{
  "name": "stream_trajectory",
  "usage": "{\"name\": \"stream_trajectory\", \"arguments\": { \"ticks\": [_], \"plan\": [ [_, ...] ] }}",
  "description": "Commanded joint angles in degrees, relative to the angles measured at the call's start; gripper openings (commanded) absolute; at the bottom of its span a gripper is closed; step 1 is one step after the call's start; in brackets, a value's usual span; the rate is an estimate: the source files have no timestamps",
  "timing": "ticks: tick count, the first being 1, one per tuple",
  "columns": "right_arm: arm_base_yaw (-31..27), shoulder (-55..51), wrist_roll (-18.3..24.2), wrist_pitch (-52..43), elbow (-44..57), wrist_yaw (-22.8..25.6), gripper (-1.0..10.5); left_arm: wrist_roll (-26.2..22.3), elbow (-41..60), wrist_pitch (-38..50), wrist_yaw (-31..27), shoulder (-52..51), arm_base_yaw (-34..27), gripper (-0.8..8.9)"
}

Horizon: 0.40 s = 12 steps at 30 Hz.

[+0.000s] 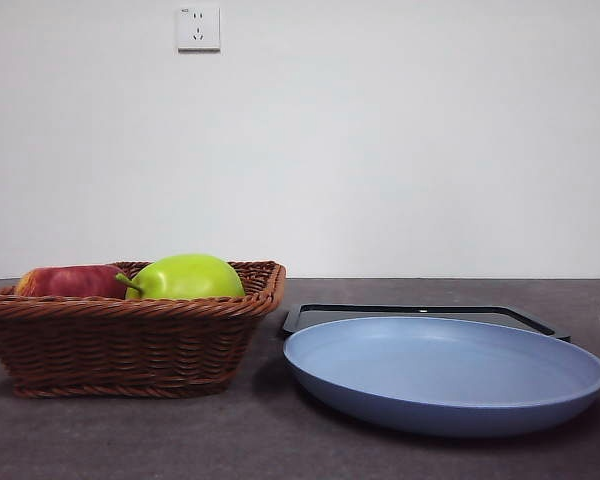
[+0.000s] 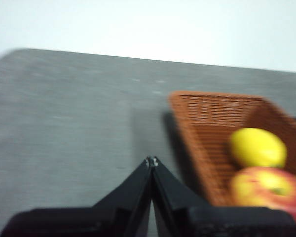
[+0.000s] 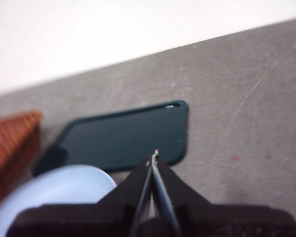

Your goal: Take the lemon from the basket,put the lemon in the plate,hand out the plate

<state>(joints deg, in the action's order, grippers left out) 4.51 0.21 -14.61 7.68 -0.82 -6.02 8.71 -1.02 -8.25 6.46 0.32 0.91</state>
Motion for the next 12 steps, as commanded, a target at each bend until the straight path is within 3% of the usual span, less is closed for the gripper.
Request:
{"name": "stream_trajectory", "arguments": {
  "ticks": [1,7,12],
  "plan": [
    [0.0,-0.2,-12.1,-1.5,0.3,0.0,0.0,6.6,0.6,0.9,6.6,-0.2,-0.1,0.08],
    [0.0,-0.2,-15.5,-1.9,0.3,-1.8,0.0,12.0,0.6,2.7,17.4,-0.2,-0.1,0.08],
    [0.0,0.4,-15.6,0.4,-2.0,-5.9,0.0,15.9,0.0,3.5,18.6,-0.1,-0.2,0.06]
  ]
}}
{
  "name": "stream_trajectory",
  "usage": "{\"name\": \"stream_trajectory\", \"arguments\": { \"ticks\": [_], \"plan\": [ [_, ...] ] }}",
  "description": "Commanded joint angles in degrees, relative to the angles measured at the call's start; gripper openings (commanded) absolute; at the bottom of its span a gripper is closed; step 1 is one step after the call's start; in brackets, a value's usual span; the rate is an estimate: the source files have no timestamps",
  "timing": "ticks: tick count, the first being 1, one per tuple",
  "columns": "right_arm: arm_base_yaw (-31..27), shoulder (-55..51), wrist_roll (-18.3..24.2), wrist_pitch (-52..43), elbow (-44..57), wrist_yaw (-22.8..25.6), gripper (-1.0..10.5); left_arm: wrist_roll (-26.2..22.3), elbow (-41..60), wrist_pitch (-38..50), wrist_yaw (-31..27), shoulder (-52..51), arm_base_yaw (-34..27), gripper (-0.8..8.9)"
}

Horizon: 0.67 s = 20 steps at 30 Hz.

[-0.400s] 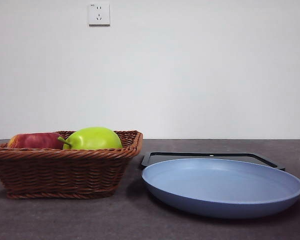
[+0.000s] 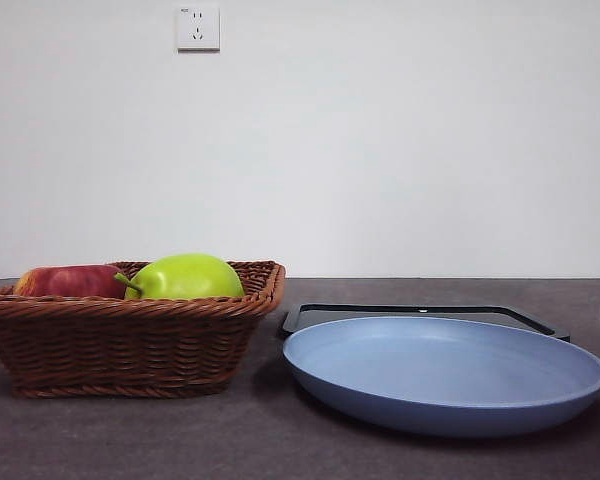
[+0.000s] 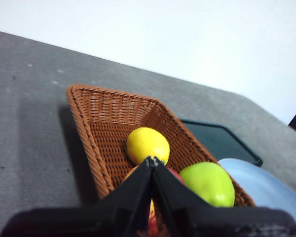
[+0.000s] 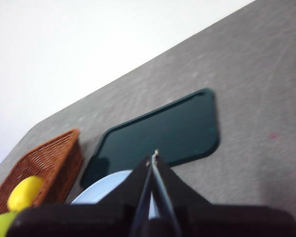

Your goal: Take the lemon from the basket,put the lemon in the plate,hand out the plate

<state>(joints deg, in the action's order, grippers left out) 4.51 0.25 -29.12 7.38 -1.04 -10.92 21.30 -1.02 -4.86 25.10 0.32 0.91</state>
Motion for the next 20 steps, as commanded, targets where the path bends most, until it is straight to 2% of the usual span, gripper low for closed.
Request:
{"name": "stream_trajectory", "arguments": {
  "ticks": [1,9,14,20],
  "plan": [
    [0.0,0.9,-1.0,2.1,-2.9,-1.0,0.0,3.6,-0.5,-0.3,-0.8,0.2,-0.1,0.06],
    [0.0,9.2,-0.1,9.6,-13.0,-1.2,0.0,3.5,-8.1,-5.2,-2.2,8.0,-0.1,0.06],
    [0.0,16.8,5.5,14.0,-20.4,-1.3,0.0,2.2,-14.1,-5.2,-0.9,16.3,-0.1,0.06],
    [0.0,27.2,11.7,19.6,-28.7,-3.4,0.0,-0.8,-22.9,-7.1,8.1,28.9,0.0,0.06]
  ]
}}
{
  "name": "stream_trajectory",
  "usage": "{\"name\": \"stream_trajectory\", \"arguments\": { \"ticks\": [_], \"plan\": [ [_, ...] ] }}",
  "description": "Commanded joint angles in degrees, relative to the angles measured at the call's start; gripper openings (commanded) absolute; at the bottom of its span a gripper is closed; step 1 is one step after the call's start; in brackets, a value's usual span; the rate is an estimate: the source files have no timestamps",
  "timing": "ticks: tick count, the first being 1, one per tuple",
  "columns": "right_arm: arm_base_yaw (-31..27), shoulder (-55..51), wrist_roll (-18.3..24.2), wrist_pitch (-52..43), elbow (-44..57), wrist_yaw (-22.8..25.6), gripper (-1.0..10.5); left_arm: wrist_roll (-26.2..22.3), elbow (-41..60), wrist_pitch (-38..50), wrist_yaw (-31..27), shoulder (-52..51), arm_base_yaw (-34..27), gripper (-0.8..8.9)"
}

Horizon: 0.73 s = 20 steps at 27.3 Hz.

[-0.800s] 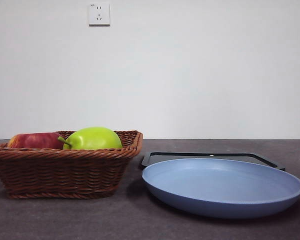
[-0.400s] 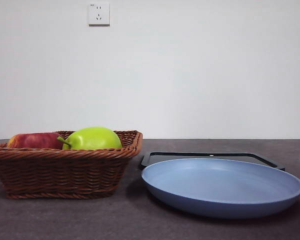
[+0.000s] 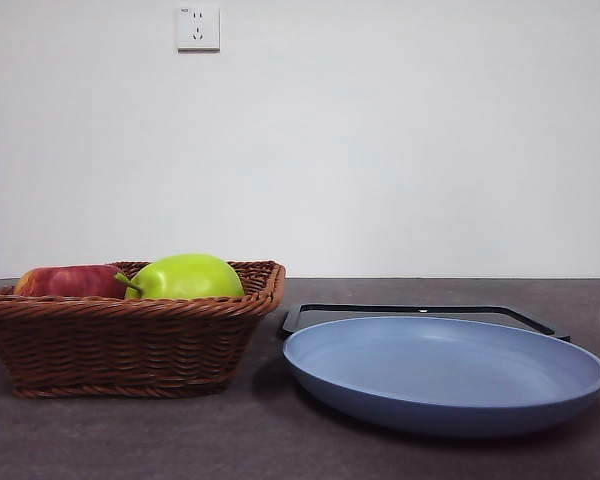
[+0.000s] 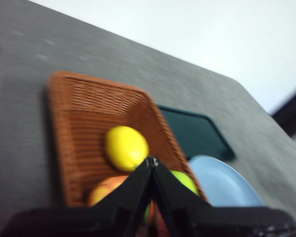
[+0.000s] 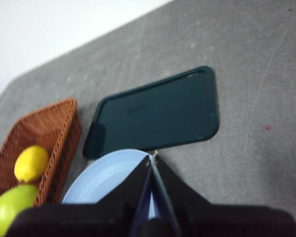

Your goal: Take the lemon from the basket,put the lemon in the plate,hand out the plate

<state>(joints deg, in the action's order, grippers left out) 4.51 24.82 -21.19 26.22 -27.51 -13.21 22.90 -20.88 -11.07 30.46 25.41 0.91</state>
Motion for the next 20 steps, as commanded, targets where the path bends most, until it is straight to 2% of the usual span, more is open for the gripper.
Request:
{"name": "stream_trajectory", "arguments": {
  "ticks": [1,4,10,12,15,16,18,20],
  "plan": [
    [0.0,4.2,4.4,1.3,-3.2,-2.2,0.0,-3.0,-4.6,-1.7,3.6,5.8,0.1,0.06],
    [0.0,9.6,6.8,3.1,-6.0,-6.6,0.0,-6.1,-9.7,-5.2,5.8,12.2,1.1,0.06],
    [0.1,20.4,10.5,5.8,-8.9,-14.9,0.2,-12.6,-19.9,-13.2,5.7,23.0,4.6,0.06],
    [0.1,24.9,11.4,6.3,-9.1,-17.0,0.4,-14.8,-23.9,-16.2,5.6,27.0,6.8,0.06],
    [0.2,30.4,11.4,6.7,-9.1,-16.9,1.6,-15.7,-26.7,-16.6,5.6,30.2,9.6,0.12],
    [0.2,32.0,11.4,6.8,-9.1,-16.8,2.0,-15.6,-26.8,-16.1,5.6,30.4,10.3,0.38],
    [0.2,34.7,11.5,6.9,-9.1,-16.5,2.7,-15.6,-26.8,-15.8,4.5,30.4,11.5,1.85],
    [0.5,37.5,11.9,6.8,-9.1,-16.3,2.8,-15.5,-26.8,-15.9,0.6,30.4,12.4,3.13]
  ]
}}
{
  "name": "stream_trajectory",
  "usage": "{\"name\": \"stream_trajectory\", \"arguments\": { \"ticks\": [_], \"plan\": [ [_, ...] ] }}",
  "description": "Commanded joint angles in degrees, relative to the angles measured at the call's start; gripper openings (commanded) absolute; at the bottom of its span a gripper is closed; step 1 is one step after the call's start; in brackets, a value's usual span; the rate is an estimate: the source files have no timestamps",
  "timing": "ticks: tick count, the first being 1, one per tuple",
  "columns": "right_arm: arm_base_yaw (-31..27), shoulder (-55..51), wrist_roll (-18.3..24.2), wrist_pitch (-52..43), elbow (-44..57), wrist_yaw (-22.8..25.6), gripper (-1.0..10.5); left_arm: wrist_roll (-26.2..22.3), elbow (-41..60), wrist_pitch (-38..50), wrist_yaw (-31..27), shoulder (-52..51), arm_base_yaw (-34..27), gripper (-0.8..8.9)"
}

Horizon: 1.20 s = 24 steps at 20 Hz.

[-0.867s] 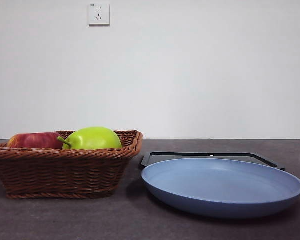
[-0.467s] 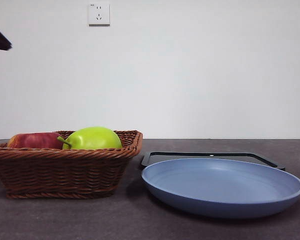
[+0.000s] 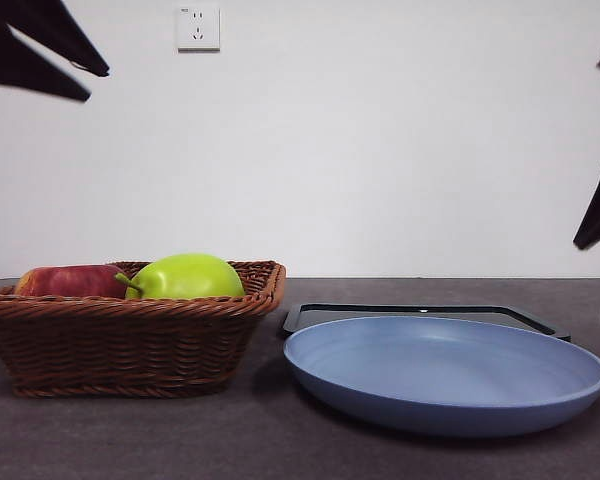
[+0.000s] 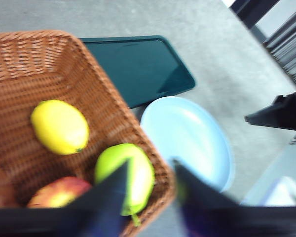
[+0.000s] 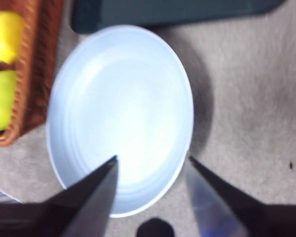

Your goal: Take the lemon from the basket,put the lemon in the plate,hand out the plate

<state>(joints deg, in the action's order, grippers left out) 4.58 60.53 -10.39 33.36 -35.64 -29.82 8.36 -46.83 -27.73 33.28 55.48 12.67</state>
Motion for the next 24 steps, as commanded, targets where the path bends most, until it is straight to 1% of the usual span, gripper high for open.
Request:
{"name": "stream_trajectory", "arguments": {
  "ticks": [1,2,3,4,5,7,9,10,12,17,19,21,22,24],
  "plan": [
    [0.7,3.3,1.1,-0.7,-1.0,0.4,2.7,-0.9,-0.9,0.7,-3.3,0.4,1.2,3.46],
    [0.9,5.0,1.0,-1.5,-1.0,1.0,2.7,-0.9,-0.9,0.7,-3.3,0.4,1.6,3.64],
    [1.3,6.7,1.0,-2.3,-1.0,1.9,2.7,-0.9,-0.9,0.7,-3.3,0.4,1.9,3.65],
    [1.8,8.8,0.9,-3.7,-1.0,1.9,2.7,-0.9,-0.9,0.7,-3.3,0.4,2.2,3.65],
    [2.5,10.9,0.3,-5.3,-1.0,1.7,2.7,-0.9,-0.9,0.7,-3.3,0.5,2.4,3.65],
    [3.5,14.8,-2.3,-8.5,-1.0,1.7,2.7,-0.9,-0.9,0.7,-3.3,0.5,2.4,3.65],
    [4.3,18.2,-3.2,-10.8,-1.0,1.9,2.7,-0.9,-0.9,0.7,-3.3,0.5,2.4,3.65],
    [4.5,19.5,-3.5,-11.9,-1.0,1.9,2.6,-0.9,-0.9,0.7,-3.3,0.5,2.4,3.65],
    [4.5,21.5,-3.7,-12.8,-1.0,1.9,2.0,-0.9,-0.9,0.7,-3.3,0.5,2.4,3.65],
    [4.5,22.0,-3.7,-12.8,-1.0,1.9,0.1,-0.9,-0.9,0.7,-3.3,0.5,2.4,3.65],
    [4.5,22.0,-3.8,-12.8,-1.0,1.8,0.0,-0.9,-0.9,0.7,-3.2,0.5,2.4,3.65],
    [4.5,21.8,-5.3,-12.7,-1.0,1.4,0.0,-0.8,-0.9,0.7,-3.2,0.5,2.4,3.65],
    [4.5,21.5,-5.3,-12.5,-1.0,1.3,0.0,-0.7,-0.9,0.7,-3.3,0.5,2.4,3.65],
    [4.5,20.2,-5.5,-11.8,-1.0,1.2,0.0,1.7,-0.9,0.8,-3.3,0.8,2.7,3.65]
  ]
}}
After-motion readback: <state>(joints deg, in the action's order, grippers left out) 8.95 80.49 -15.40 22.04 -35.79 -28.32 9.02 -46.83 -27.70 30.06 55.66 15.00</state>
